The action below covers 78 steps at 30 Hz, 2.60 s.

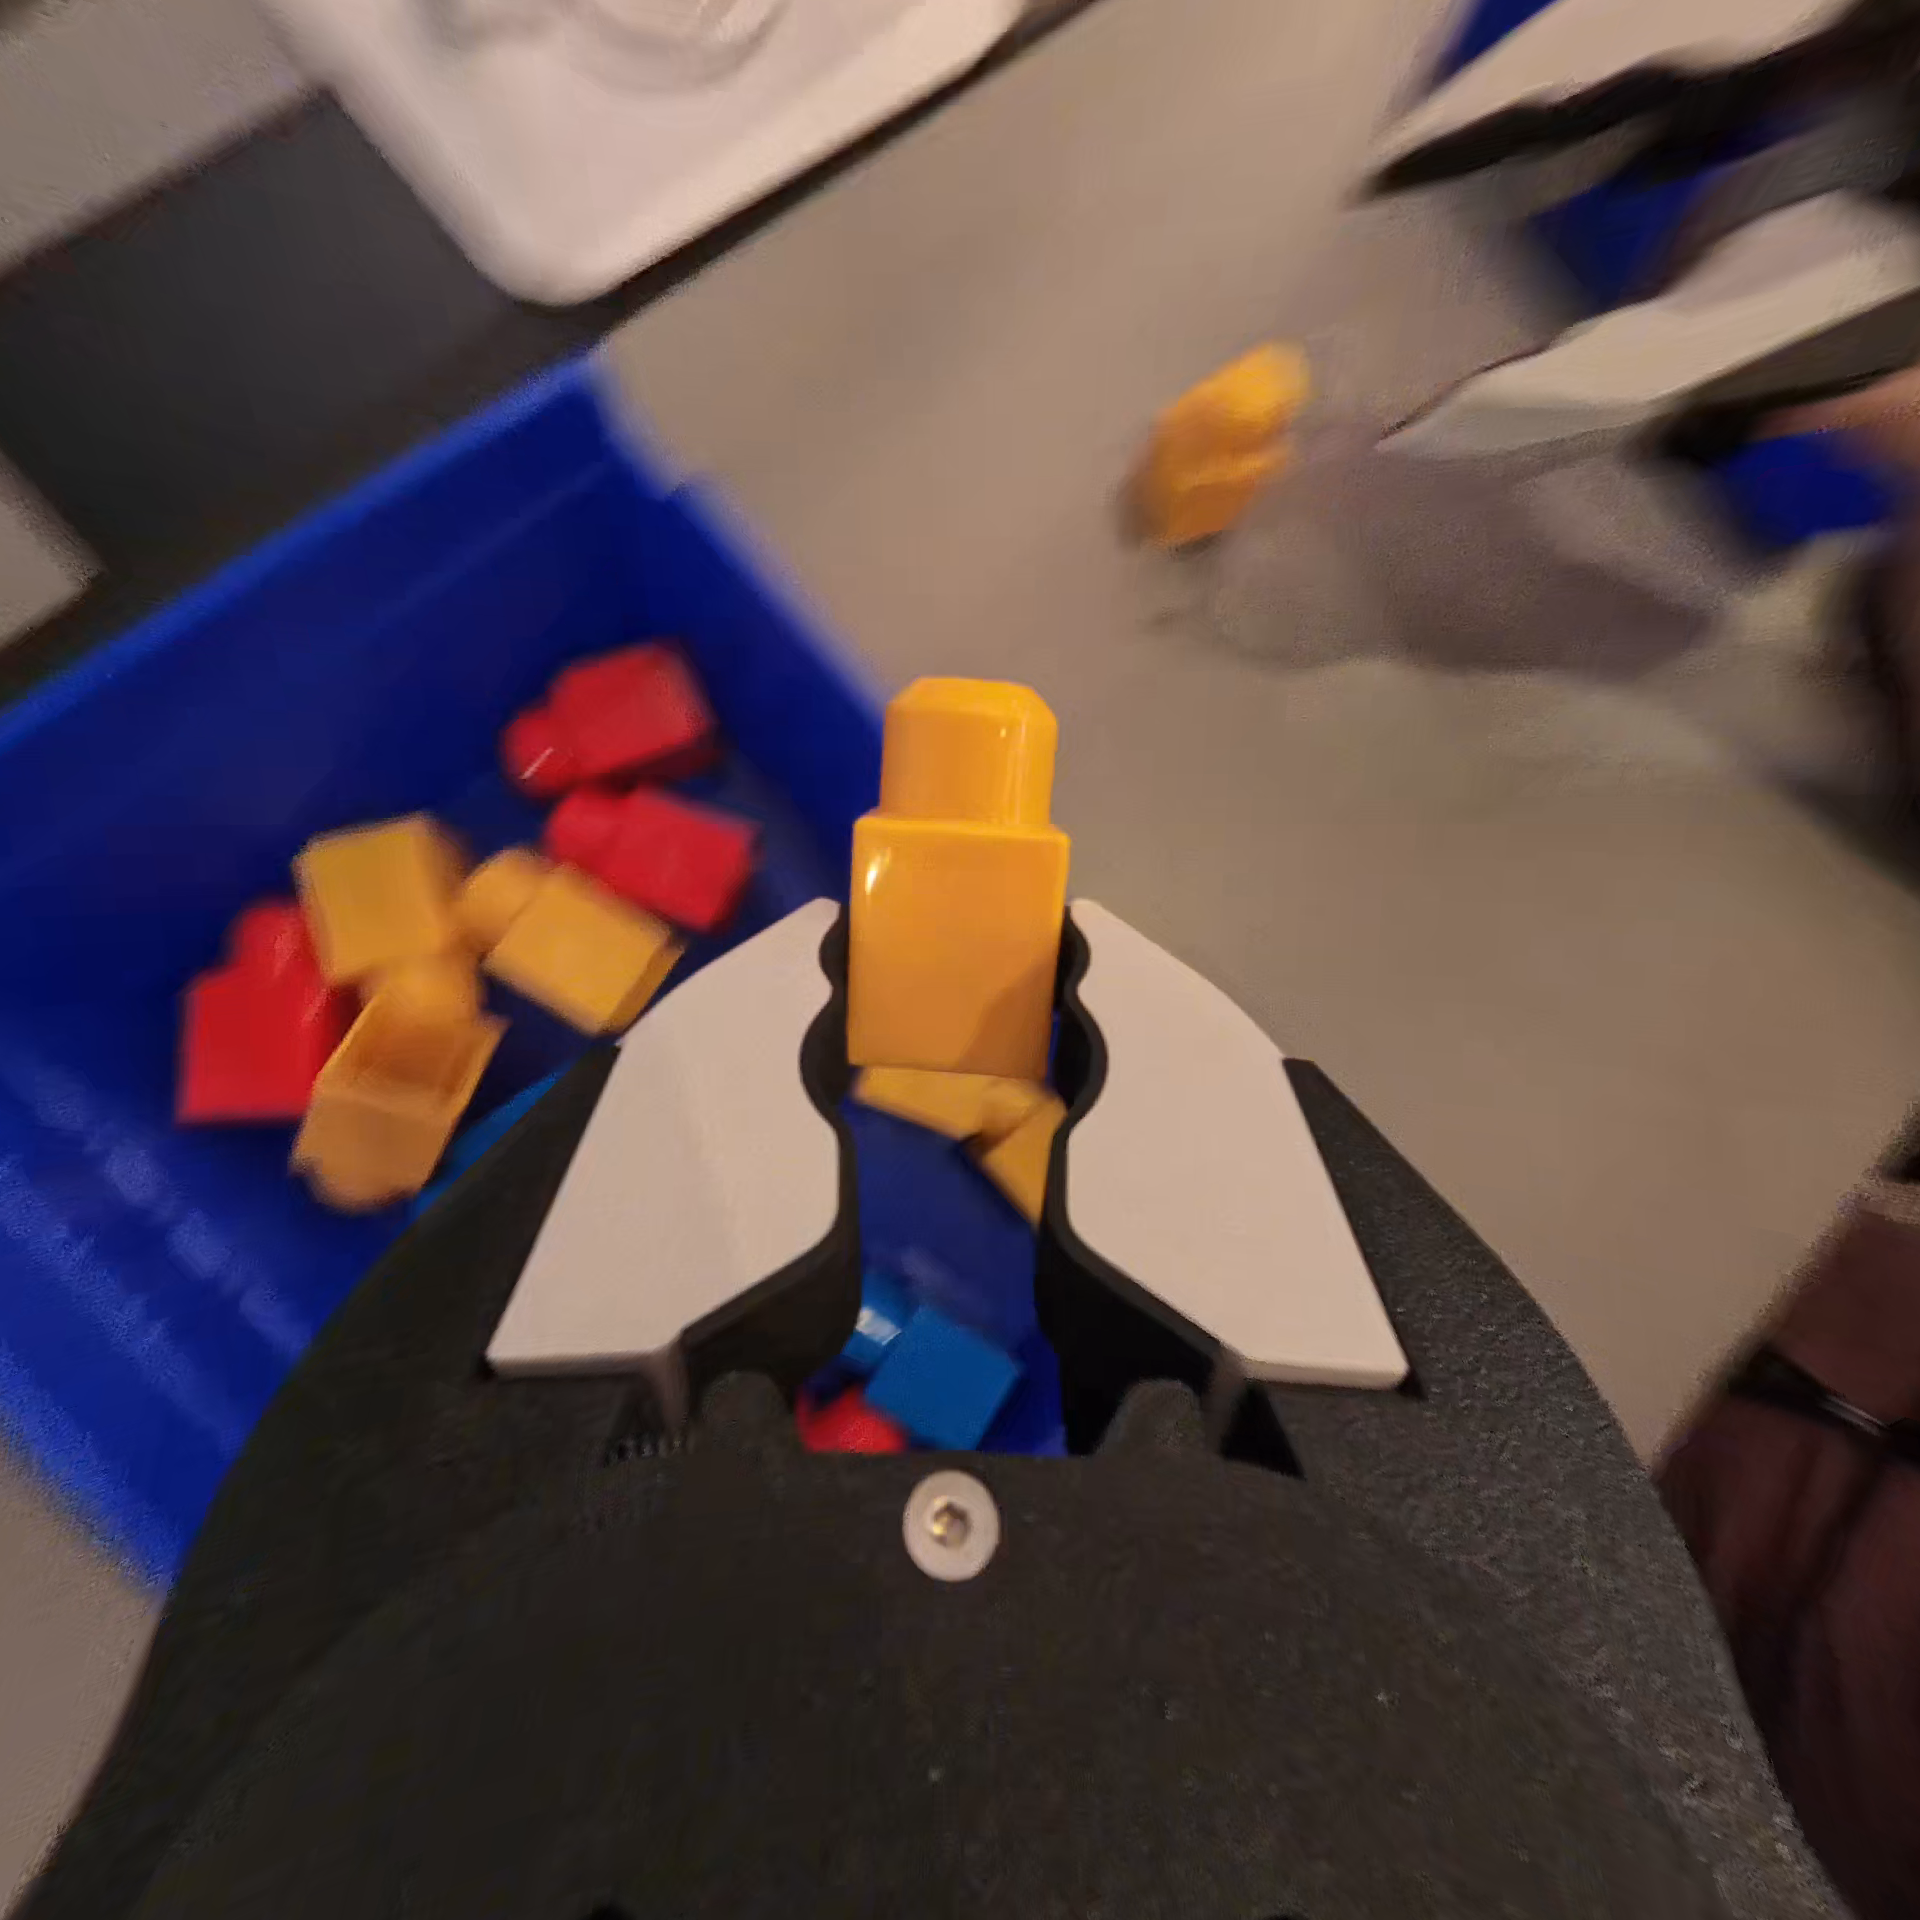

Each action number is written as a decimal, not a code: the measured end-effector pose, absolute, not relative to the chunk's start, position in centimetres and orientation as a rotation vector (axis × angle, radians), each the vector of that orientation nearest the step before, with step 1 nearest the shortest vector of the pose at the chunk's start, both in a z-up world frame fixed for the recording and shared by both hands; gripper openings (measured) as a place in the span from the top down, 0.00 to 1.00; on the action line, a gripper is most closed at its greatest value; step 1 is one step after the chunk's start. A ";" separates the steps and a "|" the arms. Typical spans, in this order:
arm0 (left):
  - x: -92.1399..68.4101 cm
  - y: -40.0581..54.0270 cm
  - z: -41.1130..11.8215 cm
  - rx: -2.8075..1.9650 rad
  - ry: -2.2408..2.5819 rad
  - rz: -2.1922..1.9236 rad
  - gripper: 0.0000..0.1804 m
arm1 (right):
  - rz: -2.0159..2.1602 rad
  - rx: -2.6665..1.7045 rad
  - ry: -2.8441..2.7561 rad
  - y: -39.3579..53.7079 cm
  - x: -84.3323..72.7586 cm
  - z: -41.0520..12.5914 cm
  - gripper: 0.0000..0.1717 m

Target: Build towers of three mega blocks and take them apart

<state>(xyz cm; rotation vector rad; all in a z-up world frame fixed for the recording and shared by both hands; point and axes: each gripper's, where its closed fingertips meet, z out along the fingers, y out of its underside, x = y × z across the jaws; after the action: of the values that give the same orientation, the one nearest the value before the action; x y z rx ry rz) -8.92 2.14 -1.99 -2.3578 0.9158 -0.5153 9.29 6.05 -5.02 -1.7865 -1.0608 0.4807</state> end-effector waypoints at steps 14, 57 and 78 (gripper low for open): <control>4.7 -6.9 3.1 -1.827 1.447 -0.988 0.77 | 1.386 -1.251 -1.149 -6.1 4.2 6.5 0.83; -12.0 8.4 -11.9 -2.689 0.341 -0.323 0.66 | 0.582 -2.014 -1.543 0.4 9.5 -10.8 0.69; -10.7 8.0 -11.9 -2.718 0.354 -0.332 0.68 | 0.559 -2.042 -1.561 0.4 9.4 -11.7 0.67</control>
<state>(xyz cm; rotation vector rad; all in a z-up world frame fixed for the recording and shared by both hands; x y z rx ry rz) -10.73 7.97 -11.94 -2.7177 0.3541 -0.3319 9.37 0.36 -11.67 -2.0423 -1.5613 0.5588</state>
